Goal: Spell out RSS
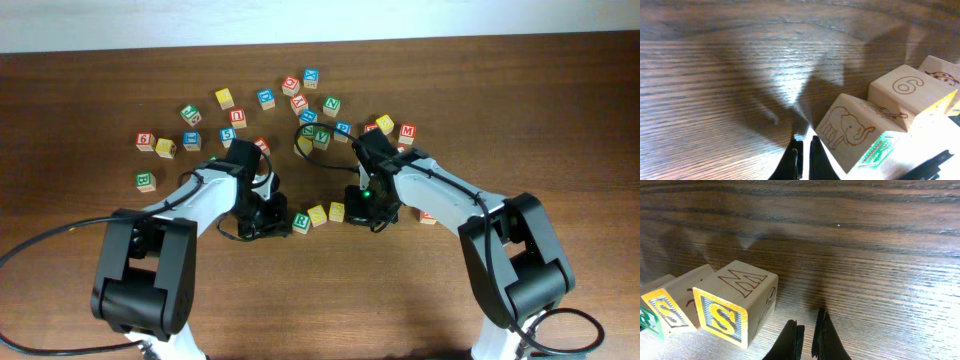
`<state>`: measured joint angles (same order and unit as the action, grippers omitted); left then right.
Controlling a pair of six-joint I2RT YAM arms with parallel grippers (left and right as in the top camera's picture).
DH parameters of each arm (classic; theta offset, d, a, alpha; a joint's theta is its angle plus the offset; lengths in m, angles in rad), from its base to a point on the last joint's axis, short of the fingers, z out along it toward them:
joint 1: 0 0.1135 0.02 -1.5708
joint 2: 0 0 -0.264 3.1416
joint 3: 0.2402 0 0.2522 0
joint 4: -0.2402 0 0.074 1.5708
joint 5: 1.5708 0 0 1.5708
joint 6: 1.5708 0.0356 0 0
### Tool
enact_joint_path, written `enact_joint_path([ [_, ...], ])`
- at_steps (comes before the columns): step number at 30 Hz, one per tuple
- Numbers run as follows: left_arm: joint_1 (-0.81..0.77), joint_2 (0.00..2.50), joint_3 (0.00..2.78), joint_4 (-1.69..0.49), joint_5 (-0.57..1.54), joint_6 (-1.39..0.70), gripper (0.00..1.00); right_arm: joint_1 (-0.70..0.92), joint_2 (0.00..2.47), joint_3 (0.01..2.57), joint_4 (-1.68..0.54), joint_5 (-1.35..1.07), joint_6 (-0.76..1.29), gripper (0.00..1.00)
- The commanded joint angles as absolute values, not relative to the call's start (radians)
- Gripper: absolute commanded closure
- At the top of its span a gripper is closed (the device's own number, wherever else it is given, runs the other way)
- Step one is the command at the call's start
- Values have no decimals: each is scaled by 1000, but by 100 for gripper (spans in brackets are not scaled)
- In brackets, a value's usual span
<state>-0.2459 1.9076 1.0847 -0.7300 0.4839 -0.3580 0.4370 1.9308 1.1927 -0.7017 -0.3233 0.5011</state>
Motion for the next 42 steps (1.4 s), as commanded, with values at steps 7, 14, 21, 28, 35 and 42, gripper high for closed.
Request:
enact_joint_path([
  [7, -249, 1931, 1082, -736, 667, -342, 100, 445, 1956, 1187, -706, -303, 503, 95],
  [14, -249, 1931, 1083, -878, 667, -311, 100, 445, 1956, 1187, -706, -302, 502, 95],
  [21, -412, 1931, 1083, -812, 528, -406, 100, 445, 1956, 1187, -707, -302, 502, 95],
  [28, -424, 1783, 1083, -748, 365, -480, 100, 445, 1956, 1187, -722, -302, 453, 95],
  [35, -528, 1755, 1081, -726, 228, -584, 100, 445, 1956, 1187, -721, -302, 453, 94],
  [42, -534, 1756, 1080, -733, 221, -659, 100, 445, 1956, 1187, -721, -302, 453, 94],
])
